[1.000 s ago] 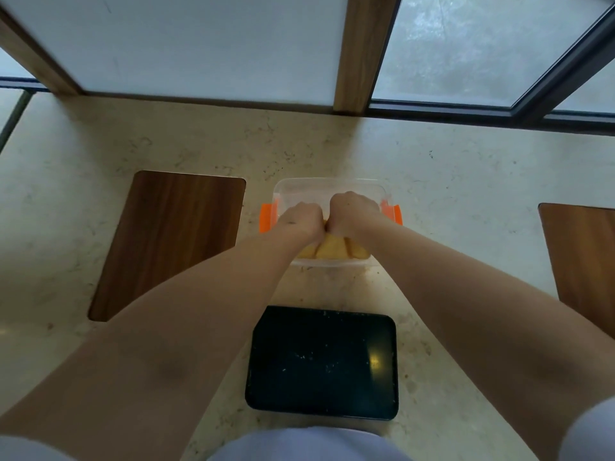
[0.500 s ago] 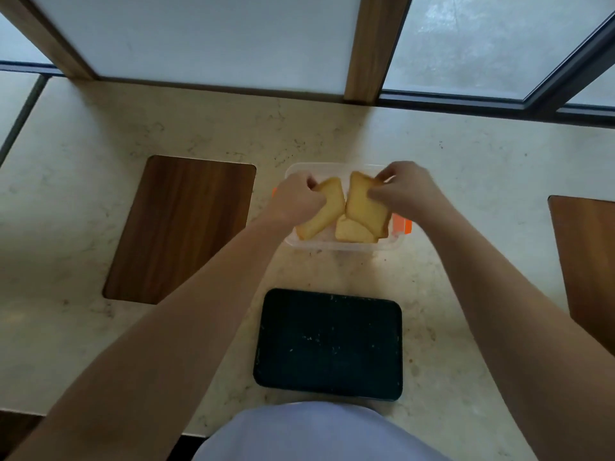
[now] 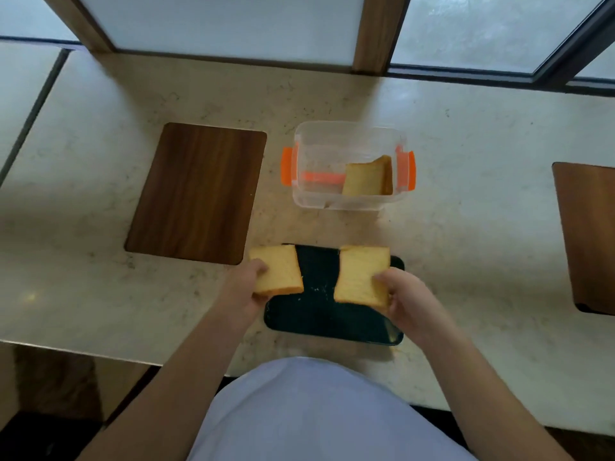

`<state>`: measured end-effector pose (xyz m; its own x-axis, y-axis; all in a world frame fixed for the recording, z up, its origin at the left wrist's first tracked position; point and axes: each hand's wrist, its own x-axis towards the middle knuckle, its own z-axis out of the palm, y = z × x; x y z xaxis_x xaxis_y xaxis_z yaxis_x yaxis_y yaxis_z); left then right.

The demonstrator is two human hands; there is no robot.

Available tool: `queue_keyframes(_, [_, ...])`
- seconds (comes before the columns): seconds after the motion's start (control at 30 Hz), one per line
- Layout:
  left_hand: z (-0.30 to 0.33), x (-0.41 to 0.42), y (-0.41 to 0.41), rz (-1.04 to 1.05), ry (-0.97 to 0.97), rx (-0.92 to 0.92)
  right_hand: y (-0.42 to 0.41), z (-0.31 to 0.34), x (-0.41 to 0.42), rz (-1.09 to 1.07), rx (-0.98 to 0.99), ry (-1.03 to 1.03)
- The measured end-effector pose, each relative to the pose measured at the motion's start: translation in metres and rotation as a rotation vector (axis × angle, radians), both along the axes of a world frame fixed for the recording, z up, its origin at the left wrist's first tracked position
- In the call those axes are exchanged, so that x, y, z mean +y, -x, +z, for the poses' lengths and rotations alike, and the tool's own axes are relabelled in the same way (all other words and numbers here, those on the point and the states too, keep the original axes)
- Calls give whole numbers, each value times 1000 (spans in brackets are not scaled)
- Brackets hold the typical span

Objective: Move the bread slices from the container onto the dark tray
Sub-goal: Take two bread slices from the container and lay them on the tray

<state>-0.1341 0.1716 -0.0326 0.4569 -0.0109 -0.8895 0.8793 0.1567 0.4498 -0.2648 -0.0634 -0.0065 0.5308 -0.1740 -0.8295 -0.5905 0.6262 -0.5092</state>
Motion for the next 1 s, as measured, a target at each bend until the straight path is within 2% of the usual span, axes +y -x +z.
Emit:
queue_keyframes(0.23, [-14,25,39,-37,96,-47,10,-28,49,-95,59,-81])
queue_keyframes(0.37, [-15,34,43,-57,85,-87,6,-33,64,-78,127,-7])
queue_keyframes(0.57, [-19,50,40,-51,81,-77,5,-39,79,-164,200,18])
queue_keyframes(1.0, [-19,74,19,19,54,-54,-27,-53,113,-315,118,-283])
